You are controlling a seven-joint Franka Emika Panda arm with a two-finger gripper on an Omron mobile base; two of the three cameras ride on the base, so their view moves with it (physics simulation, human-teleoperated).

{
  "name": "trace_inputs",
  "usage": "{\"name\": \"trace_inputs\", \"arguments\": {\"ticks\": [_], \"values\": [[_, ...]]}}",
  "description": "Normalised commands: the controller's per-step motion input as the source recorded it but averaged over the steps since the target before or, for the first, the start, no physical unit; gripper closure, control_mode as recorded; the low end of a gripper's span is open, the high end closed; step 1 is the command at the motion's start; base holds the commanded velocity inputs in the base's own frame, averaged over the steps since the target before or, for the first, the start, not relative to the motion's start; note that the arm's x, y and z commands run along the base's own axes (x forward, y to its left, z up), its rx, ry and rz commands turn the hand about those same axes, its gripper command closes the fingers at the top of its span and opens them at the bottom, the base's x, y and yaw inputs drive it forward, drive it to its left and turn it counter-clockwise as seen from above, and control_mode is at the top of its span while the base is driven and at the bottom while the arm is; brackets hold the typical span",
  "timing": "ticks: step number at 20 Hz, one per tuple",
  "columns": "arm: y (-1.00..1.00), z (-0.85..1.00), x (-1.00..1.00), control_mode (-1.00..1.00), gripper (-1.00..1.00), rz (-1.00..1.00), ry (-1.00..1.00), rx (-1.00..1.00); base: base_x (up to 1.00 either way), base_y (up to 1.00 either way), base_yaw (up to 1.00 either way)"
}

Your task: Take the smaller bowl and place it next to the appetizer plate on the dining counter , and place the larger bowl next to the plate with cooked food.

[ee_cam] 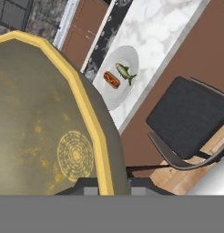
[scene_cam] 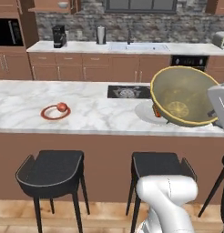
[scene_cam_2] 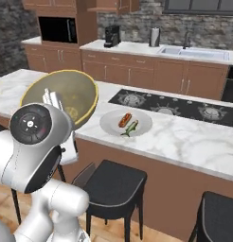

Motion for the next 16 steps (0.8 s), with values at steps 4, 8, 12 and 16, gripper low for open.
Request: {"name": "trace_inputs", "arguments": {"ticks": [4, 8, 12, 16], "values": [[0.0, 0.0, 0.0, 1.0, 1.0, 0.0, 0.0, 0.0, 0.71, 0.08, -0.29], [0.0, 0.0, 0.0, 1.0, 1.0, 0.0, 0.0, 0.0, 0.46, -0.17, -0.33], [0.0, 0.0, 0.0, 1.0, 1.0, 0.0, 0.0, 0.0, 0.55, -0.31, -0.34], [0.0, 0.0, 0.0, 1.0, 1.0, 0.0, 0.0, 0.0, 0.5, -0.47, -0.27]]}}
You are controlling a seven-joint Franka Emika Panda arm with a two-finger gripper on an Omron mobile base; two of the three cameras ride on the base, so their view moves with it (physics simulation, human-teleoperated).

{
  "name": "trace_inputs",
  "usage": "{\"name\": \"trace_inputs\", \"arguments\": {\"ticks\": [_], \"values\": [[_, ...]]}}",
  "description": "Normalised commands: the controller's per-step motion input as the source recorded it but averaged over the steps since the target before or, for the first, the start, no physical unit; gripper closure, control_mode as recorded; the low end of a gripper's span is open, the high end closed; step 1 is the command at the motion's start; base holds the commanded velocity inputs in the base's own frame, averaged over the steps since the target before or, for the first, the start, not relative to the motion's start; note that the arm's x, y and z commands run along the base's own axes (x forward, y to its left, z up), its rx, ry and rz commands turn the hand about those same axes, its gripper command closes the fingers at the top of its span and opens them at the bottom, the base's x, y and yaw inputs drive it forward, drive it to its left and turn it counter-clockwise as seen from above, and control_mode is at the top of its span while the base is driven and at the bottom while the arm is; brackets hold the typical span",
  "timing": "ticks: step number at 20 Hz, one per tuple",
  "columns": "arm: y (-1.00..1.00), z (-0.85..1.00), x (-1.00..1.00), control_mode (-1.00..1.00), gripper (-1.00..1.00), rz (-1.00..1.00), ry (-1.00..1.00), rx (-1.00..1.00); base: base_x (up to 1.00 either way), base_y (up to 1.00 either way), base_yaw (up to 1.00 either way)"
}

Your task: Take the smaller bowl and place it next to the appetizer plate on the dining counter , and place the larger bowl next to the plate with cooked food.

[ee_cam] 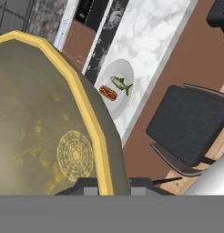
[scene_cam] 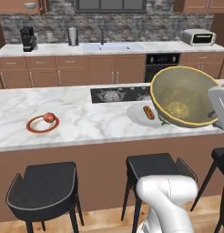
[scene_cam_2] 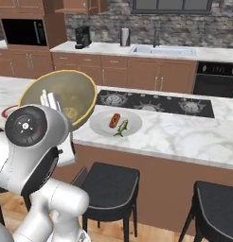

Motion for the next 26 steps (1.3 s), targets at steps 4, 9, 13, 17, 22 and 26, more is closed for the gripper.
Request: {"name": "trace_inputs", "arguments": {"ticks": [4, 9, 13, 17, 22, 26], "values": [[0.0, 0.0, 0.0, 1.0, 1.0, 0.0, 0.0, 0.0, 0.43, -0.77, -0.15], [0.0, 0.0, 0.0, 1.0, 1.0, 0.0, 0.0, 0.0, 0.36, -0.81, -0.22], [0.0, 0.0, 0.0, 1.0, 1.0, 0.0, 0.0, 0.0, 0.38, -0.93, -0.25], [0.0, 0.0, 0.0, 1.0, 1.0, 0.0, 0.0, 0.0, 0.03, -1.0, -0.14], [0.0, 0.0, 0.0, 1.0, 1.0, 0.0, 0.0, 0.0, -0.73, -1.0, -0.04], [0.0, 0.0, 0.0, 1.0, 1.0, 0.0, 0.0, 0.0, -0.76, -1.0, -0.04]]}}
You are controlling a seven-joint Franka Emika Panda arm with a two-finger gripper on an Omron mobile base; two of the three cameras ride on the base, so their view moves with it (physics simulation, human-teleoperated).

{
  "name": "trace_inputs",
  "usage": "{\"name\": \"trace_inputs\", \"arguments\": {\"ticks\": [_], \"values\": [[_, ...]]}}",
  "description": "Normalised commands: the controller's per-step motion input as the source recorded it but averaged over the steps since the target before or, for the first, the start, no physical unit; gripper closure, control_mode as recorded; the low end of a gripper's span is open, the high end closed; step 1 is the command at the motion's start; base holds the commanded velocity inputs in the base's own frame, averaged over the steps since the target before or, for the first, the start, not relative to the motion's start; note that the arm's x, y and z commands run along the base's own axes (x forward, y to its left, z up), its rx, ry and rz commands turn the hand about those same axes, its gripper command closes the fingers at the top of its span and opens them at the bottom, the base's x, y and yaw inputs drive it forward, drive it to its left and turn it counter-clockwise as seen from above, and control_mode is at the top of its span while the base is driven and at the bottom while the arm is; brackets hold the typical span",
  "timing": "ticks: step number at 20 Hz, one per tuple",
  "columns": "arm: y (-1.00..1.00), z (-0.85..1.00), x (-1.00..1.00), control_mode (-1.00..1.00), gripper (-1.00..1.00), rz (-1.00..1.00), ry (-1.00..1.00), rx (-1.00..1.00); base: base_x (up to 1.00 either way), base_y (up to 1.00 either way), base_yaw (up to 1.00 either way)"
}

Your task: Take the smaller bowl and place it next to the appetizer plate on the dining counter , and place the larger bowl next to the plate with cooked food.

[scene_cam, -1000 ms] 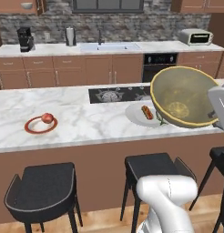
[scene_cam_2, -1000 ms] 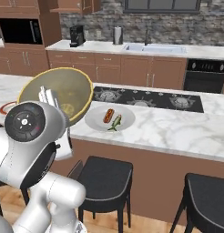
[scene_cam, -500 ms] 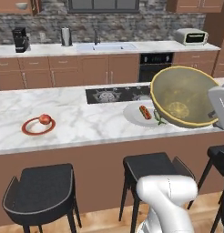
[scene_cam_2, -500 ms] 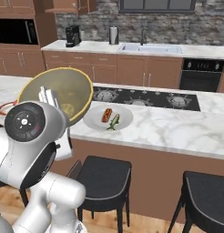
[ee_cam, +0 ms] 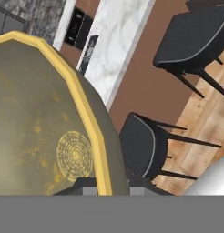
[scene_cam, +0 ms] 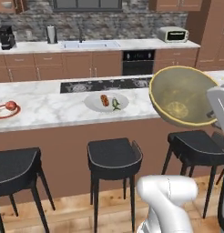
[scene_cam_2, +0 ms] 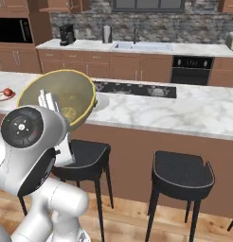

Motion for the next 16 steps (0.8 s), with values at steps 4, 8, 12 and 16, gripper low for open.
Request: {"name": "trace_inputs", "arguments": {"ticks": [4, 8, 12, 16], "values": [[0.0, 0.0, 0.0, 1.0, 1.0, 0.0, 0.0, 0.0, 0.64, -0.69, -0.14], [0.0, 0.0, 0.0, 1.0, 1.0, 0.0, 0.0, 0.0, 1.0, 0.11, -0.04], [0.0, 0.0, 0.0, 1.0, 1.0, 0.0, 0.0, 0.0, 1.0, 0.36, 0.0], [0.0, 0.0, 0.0, 1.0, 1.0, 0.0, 0.0, 0.0, 1.0, 0.13, 0.04]]}}
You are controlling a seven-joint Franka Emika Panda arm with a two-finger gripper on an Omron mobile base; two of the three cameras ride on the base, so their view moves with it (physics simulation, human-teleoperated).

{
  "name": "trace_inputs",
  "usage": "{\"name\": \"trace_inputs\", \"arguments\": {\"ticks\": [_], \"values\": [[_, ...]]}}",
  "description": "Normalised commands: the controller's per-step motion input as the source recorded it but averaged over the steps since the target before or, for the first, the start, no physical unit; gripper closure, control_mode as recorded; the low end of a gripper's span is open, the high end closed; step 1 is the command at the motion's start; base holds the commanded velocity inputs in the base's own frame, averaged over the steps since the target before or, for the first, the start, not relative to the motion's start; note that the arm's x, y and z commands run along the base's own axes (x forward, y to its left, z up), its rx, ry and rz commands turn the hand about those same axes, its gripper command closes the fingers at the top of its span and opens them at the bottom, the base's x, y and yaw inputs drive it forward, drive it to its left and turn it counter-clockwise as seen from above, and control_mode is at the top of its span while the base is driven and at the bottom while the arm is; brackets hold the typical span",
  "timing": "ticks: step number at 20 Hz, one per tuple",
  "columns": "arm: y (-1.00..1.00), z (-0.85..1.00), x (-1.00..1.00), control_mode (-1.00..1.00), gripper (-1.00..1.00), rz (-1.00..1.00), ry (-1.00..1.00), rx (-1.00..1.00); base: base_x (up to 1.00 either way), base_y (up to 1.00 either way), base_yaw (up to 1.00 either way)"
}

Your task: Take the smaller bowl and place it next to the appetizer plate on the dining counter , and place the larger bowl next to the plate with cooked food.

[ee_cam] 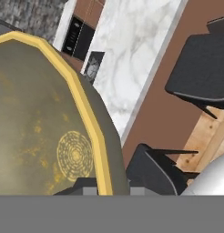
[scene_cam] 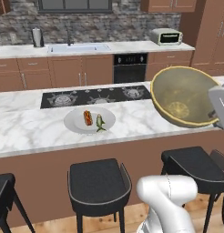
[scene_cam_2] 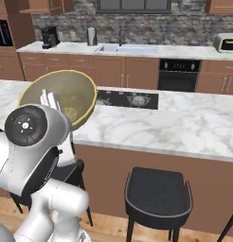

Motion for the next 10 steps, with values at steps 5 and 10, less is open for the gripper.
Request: {"name": "trace_inputs", "arguments": {"ticks": [5, 10], "values": [[0.05, -0.25, 1.0, -1.0, 1.0, 0.0, 0.24, 0.01, 0.0, 0.0, 0.0], [0.07, -0.35, 1.0, -1.0, 1.0, 0.03, 0.06, 0.06, 0.0, 0.0, 0.0]]}}
